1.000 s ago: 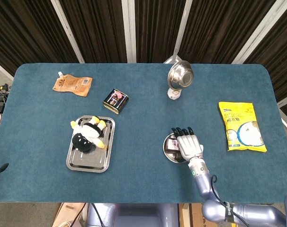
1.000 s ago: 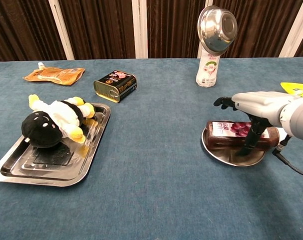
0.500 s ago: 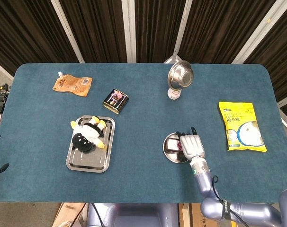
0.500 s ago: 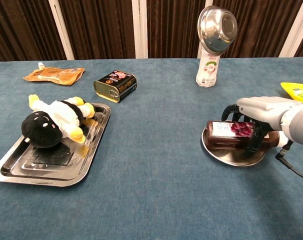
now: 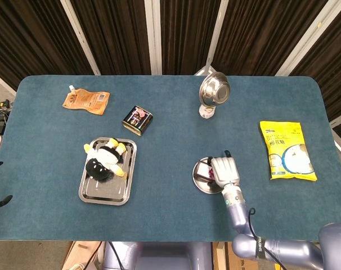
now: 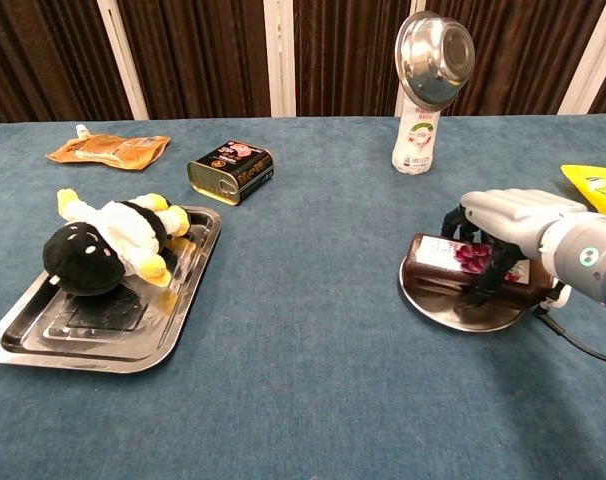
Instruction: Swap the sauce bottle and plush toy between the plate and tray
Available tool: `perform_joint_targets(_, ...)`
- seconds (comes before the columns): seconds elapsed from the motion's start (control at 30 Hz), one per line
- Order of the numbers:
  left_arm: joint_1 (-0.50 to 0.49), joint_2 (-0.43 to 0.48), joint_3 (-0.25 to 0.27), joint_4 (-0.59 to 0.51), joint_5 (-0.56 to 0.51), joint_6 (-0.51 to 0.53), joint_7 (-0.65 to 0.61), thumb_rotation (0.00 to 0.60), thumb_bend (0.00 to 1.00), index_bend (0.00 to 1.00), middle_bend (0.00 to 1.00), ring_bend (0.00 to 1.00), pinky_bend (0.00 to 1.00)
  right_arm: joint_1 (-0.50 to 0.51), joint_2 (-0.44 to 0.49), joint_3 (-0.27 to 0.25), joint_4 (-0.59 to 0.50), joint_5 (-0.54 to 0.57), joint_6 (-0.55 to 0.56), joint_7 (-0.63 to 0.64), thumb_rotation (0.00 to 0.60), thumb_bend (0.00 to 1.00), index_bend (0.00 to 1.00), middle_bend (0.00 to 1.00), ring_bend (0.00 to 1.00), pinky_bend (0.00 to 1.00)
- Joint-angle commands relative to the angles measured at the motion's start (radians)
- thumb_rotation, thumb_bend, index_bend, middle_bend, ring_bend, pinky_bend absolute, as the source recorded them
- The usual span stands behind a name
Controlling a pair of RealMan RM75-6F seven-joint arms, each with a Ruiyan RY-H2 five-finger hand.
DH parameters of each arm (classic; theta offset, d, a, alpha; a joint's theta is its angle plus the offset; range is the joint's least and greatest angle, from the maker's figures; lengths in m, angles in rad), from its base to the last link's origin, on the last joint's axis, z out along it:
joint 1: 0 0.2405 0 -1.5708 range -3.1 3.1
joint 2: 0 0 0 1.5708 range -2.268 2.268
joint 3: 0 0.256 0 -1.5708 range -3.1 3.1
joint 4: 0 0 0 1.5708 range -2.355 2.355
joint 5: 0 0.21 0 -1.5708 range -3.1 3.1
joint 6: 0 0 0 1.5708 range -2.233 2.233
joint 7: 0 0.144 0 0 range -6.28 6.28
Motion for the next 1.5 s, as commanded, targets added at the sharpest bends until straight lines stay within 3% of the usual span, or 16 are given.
perform_joint_targets(0.03,0.000,0.001,0.001,-0.001,0.002,-0.002,-0.003,0.600,0.07,0.23,0.00,0.00,0.12,0.001,0.011,0.010,-0.021,-0.011,0.004,0.006,0.600,0.30,0.50,0.58,0.60,0.14)
perform_joint_targets(0.23,-0.001,0.005,0.003,-0.002,0.004,-0.006,-0.011,0.600,0.07,0.23,0.00,0.00,0.12,0.044,0.037,0.066,-0.089,-0.006,-0.001,-0.023,0.600,0.31,0.51,0.58,0.60,0.14)
perform_joint_targets(0.43,-0.003,0.008,-0.001,0.001,-0.004,-0.010,-0.020,0.600,0.07,0.23,0.00,0.00,0.12,0.150,0.000,0.156,-0.047,0.077,-0.066,-0.072,0.600,0.31,0.51,0.58,0.60,0.14)
perform_joint_targets(0.53,-0.003,0.008,-0.008,0.008,-0.017,-0.008,-0.021,0.600,0.07,0.23,0.00,0.00,0.12,0.215,-0.039,0.189,0.022,0.121,-0.111,-0.095,0.600,0.32,0.51,0.58,0.60,0.14)
perform_joint_targets(0.63,-0.009,0.006,-0.015,0.015,-0.040,-0.020,-0.014,0.600,0.07,0.23,0.00,0.00,0.12,0.317,-0.126,0.230,0.183,0.178,-0.197,-0.105,0.600,0.32,0.51,0.58,0.60,0.14)
perform_joint_targets(0.77,-0.016,0.001,-0.021,0.019,-0.061,-0.032,-0.005,0.600,0.07,0.23,0.00,0.00,0.12,0.373,-0.193,0.245,0.305,0.208,-0.253,-0.077,0.600,0.32,0.51,0.58,0.58,0.14)
perform_joint_targets(0.87,-0.018,0.000,-0.023,0.021,-0.072,-0.037,0.002,0.600,0.07,0.23,0.00,0.00,0.12,0.404,-0.236,0.243,0.387,0.208,-0.289,-0.055,0.600,0.32,0.43,0.57,0.54,0.11)
perform_joint_targets(0.97,-0.019,0.001,-0.024,0.021,-0.078,-0.037,0.006,0.600,0.07,0.23,0.00,0.00,0.12,0.424,-0.264,0.234,0.451,0.209,-0.325,-0.041,0.600,0.30,0.28,0.48,0.43,0.03)
perform_joint_targets(1.03,-0.018,0.002,-0.026,0.021,-0.083,-0.037,0.007,0.600,0.07,0.23,0.00,0.00,0.12,0.432,-0.274,0.225,0.484,0.210,-0.360,-0.029,0.600,0.20,0.14,0.30,0.29,0.00)
perform_joint_targets(1.13,-0.016,0.003,-0.028,0.020,-0.087,-0.032,0.006,0.600,0.07,0.23,0.00,0.00,0.12,0.435,-0.269,0.201,0.504,0.220,-0.408,-0.024,0.600,0.07,0.01,0.06,0.08,0.00)
perform_joint_targets(1.2,-0.016,0.003,-0.028,0.020,-0.086,-0.030,0.006,0.600,0.07,0.23,0.00,0.00,0.12,0.434,-0.252,0.186,0.493,0.232,-0.425,-0.029,0.600,0.03,0.00,0.00,0.00,0.00)
perform_joint_targets(1.3,-0.019,0.002,-0.025,0.022,-0.083,-0.038,0.006,0.600,0.07,0.23,0.00,0.00,0.12,0.411,-0.184,0.191,0.402,0.229,-0.400,-0.014,0.600,0.02,0.00,0.00,0.00,0.00)
perform_joint_targets(1.4,-0.025,0.004,-0.020,0.024,-0.073,-0.053,-0.004,0.600,0.07,0.23,0.00,0.00,0.12,0.375,-0.064,0.171,0.243,0.226,-0.329,-0.039,0.600,0.02,0.00,0.00,0.00,0.00)
perform_joint_targets(1.5,-0.030,0.005,-0.011,0.034,-0.031,-0.056,-0.029,0.600,0.07,0.22,0.00,0.00,0.12,0.305,0.094,0.138,0.009,0.188,-0.220,-0.049,0.600,0.02,0.00,0.00,0.00,0.00)
